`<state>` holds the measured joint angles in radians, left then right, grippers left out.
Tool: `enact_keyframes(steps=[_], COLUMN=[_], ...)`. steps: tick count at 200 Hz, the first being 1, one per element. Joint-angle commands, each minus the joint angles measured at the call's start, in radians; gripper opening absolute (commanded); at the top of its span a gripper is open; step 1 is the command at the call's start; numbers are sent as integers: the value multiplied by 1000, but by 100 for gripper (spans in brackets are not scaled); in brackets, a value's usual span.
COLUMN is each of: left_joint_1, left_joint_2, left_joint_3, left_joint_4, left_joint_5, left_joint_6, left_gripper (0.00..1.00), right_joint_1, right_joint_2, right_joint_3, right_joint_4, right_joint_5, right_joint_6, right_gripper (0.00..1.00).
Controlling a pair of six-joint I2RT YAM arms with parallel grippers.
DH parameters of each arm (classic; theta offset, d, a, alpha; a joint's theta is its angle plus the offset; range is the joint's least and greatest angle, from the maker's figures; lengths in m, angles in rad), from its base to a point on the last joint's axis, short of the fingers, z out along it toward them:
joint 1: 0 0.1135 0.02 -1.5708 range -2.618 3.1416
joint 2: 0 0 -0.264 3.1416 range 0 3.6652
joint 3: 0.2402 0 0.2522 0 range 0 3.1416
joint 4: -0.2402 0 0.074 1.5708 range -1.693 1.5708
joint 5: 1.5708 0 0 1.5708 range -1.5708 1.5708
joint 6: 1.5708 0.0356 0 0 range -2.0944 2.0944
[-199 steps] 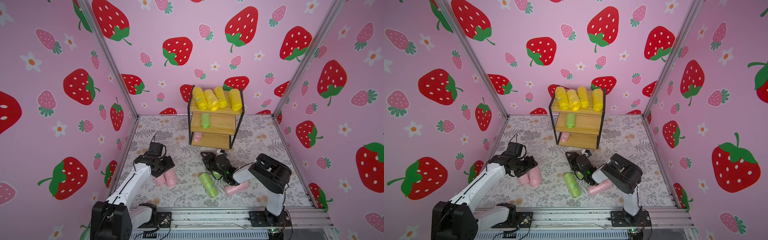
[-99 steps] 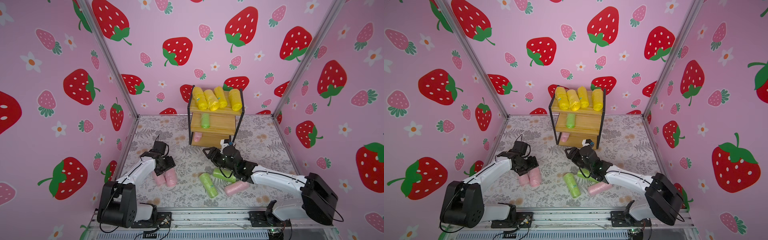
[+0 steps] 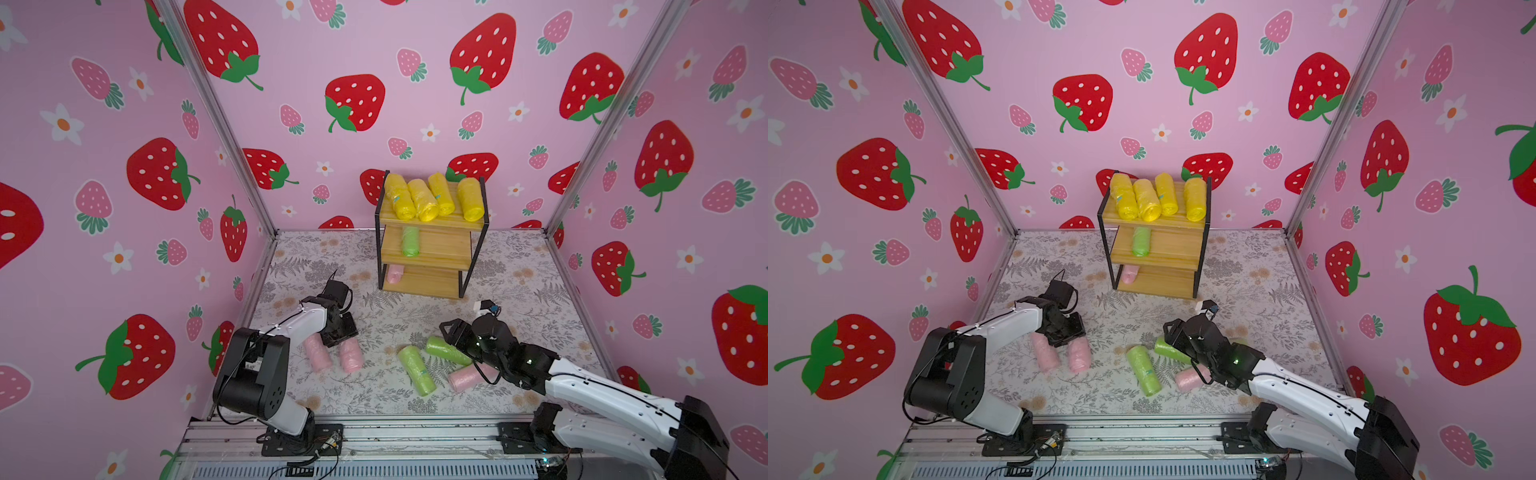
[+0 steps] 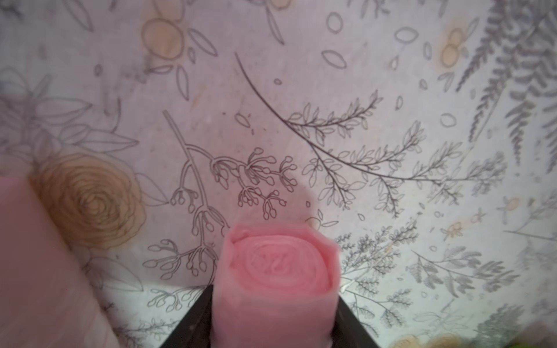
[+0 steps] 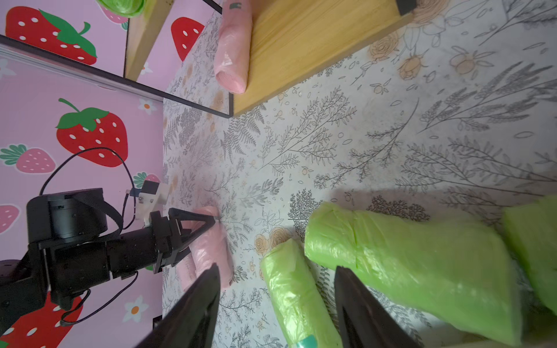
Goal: Sort the rolls of trash bags by color and place them on the shelf
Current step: Place the roll of trash bags on the shelf, then pick up the roll of trash bags from the center of the board.
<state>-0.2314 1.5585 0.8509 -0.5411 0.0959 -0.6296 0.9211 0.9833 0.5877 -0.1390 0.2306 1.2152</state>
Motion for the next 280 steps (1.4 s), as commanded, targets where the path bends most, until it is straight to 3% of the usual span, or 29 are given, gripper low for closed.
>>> enact_keyframes(steps=[1,45,79,108,138,152,156,177,229,280], left_joint_1=[-9,-16,-17,-16,-17,-16,-17,-17,-17,-17], left_joint_2=[43,49,3,-102,-251,-318,-345,-449,-668,-736], left_joint_3=[9,3,-16,-45,-104,-137,-144,-180,-225,-236], left_joint_4=[5,12,32,43,70,85,88,91,76,76], left_joint_5=[20,31,97,158,233,259,265,281,286,308], left_joint_6=[-7,-12,-39,-93,-192,-256,-272,-353,-520,-583], left_gripper=[40,24,0,0,0,0,0,0,0,0], right_joint_1=[7,7,6,13,46,93,106,161,265,297], right_joint_2=[-27,-52,-27,61,199,255,270,342,461,531], right_joint_3=[9,45,72,200,349,376,378,376,380,392], right_joint_4=[-84,-148,-102,-204,-260,-200,-173,-26,159,283], right_joint_5=[49,56,-11,-55,-212,-254,-267,-313,-273,-295], right_joint_6=[-31,-80,-159,-270,-368,-369,-363,-300,-235,-199], right_gripper=[65,66,68,80,85,92,100,99,100,96])
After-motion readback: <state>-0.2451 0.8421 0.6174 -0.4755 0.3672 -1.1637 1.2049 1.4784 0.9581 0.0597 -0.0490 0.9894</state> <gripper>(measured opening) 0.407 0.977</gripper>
